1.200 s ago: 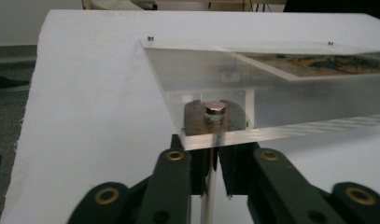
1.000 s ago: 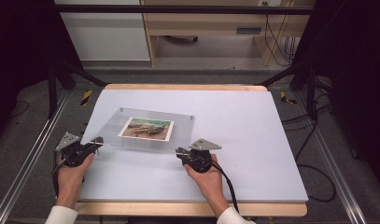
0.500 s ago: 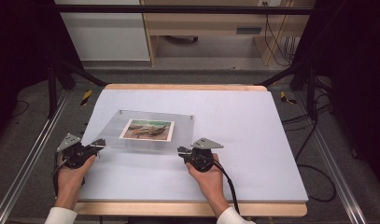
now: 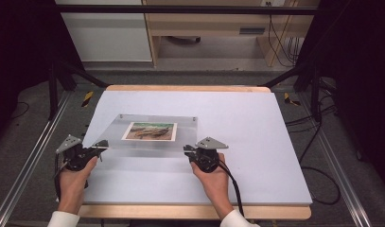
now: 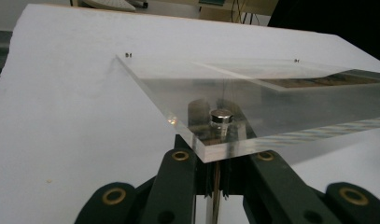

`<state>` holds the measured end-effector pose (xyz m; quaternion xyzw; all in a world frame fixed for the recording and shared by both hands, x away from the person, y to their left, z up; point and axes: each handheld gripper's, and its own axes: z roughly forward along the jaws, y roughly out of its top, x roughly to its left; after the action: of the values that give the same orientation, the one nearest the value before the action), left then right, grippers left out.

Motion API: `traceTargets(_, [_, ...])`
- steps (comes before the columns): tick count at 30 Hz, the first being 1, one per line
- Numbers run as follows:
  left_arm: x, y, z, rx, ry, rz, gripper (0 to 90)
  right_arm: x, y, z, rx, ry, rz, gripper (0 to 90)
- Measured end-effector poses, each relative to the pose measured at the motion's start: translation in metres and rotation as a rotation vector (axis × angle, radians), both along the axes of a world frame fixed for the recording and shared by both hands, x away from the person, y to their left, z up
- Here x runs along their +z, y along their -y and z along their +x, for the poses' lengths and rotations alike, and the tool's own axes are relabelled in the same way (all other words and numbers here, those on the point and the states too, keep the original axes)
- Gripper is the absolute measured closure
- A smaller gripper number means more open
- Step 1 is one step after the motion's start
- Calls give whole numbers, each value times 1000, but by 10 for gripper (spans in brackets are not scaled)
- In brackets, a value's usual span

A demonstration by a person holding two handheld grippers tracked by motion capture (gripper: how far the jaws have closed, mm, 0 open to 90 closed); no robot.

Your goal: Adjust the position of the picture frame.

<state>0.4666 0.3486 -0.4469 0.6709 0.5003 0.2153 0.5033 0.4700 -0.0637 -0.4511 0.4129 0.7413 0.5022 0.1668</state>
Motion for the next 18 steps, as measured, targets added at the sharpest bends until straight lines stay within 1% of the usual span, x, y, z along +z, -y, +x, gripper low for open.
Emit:
traceTargets(1, [5, 5, -5, 8, 13, 8, 837, 5, 4, 0, -7, 8, 1, 831])
traceTargets(2, [5, 5, -5, 8, 13, 8, 838, 5, 4, 0, -7, 8, 1, 831])
traceTargets(3, [8, 8, -9, 8, 18, 18, 838, 8, 6, 0, -14, 15, 1, 829])
traceTargets(4, [10, 10, -10, 10, 22, 18, 838, 12, 8, 0, -22, 23, 0, 827])
traceTargets(6, [16, 14, -15, 11, 16, 25, 839, 19, 13, -2, -21, 40, 0, 823])
traceTargets(9, [20, 18, -17, 15, 11, 21, 839, 23, 16, -4, -21, 46, -9, 821])
traceTargets(12, [23, 23, -19, 17, 18, 22, 839, 27, 21, -5, -25, 55, -13, 822])
traceTargets(13, [25, 26, -21, 19, 30, 21, 839, 29, 24, -5, -30, 61, -10, 824])
traceTargets(18, [28, 33, -22, 20, 42, 16, 839, 34, 30, -6, -40, 72, -4, 825])
